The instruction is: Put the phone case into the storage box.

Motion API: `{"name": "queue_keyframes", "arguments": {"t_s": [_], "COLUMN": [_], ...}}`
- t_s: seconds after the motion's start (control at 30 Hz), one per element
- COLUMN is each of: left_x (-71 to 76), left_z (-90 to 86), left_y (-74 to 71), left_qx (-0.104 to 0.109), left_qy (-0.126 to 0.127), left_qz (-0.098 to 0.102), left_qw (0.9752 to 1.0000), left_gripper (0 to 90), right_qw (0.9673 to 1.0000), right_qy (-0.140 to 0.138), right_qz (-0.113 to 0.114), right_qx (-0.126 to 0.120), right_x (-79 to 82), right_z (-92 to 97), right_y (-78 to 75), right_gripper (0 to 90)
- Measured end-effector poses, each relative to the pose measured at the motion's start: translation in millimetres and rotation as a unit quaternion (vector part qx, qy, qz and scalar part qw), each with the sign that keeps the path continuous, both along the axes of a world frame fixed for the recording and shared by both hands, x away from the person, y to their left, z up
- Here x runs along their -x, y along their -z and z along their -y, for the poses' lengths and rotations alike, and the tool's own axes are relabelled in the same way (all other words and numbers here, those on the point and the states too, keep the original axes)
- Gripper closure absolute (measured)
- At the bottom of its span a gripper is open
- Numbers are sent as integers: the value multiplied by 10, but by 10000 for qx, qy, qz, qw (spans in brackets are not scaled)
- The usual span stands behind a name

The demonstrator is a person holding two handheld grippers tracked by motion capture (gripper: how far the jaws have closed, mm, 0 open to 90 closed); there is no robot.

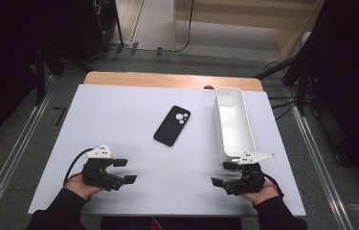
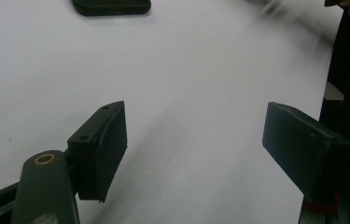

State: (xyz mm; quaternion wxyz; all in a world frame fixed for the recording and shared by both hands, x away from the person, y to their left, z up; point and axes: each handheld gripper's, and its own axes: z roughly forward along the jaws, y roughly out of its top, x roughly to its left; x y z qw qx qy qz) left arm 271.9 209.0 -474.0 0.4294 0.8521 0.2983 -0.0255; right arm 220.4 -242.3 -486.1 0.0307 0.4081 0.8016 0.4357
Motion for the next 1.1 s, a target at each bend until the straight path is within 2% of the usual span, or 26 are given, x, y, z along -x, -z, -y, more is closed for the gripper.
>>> {"name": "queue_keyframes", "arguments": {"t_s": [0.17,0.27,0.57,0.83,0.87,1.1], "left_x": [-14,-11,-16,-11,-6,0], "left_z": [-16,-13,-13,-27,-26,-25], "left_y": [0,-5,-4,-22,-23,-23], "left_qx": [20,65,84,147,159,147], "left_qy": [-37,-27,-59,-107,-97,-87], "left_qz": [-24,-8,-26,39,44,-12], "left_qw": [10000,10000,9999,9998,9998,9999], "left_gripper": [213,213,213,214,236,244], "right_qw": [10000,10000,10000,10000,10000,10000], "right_qy": [-5,-41,-5,21,19,-11], "right_qz": [-57,27,21,69,68,79], "right_qx": [-23,-35,-40,18,29,2], "right_x": [6,0,-6,-10,-10,-5], "right_z": [-15,-17,-21,-26,-27,-41], "right_y": [-7,-7,-5,-1,-1,-8], "right_gripper": [169,169,169,169,169,169]}}
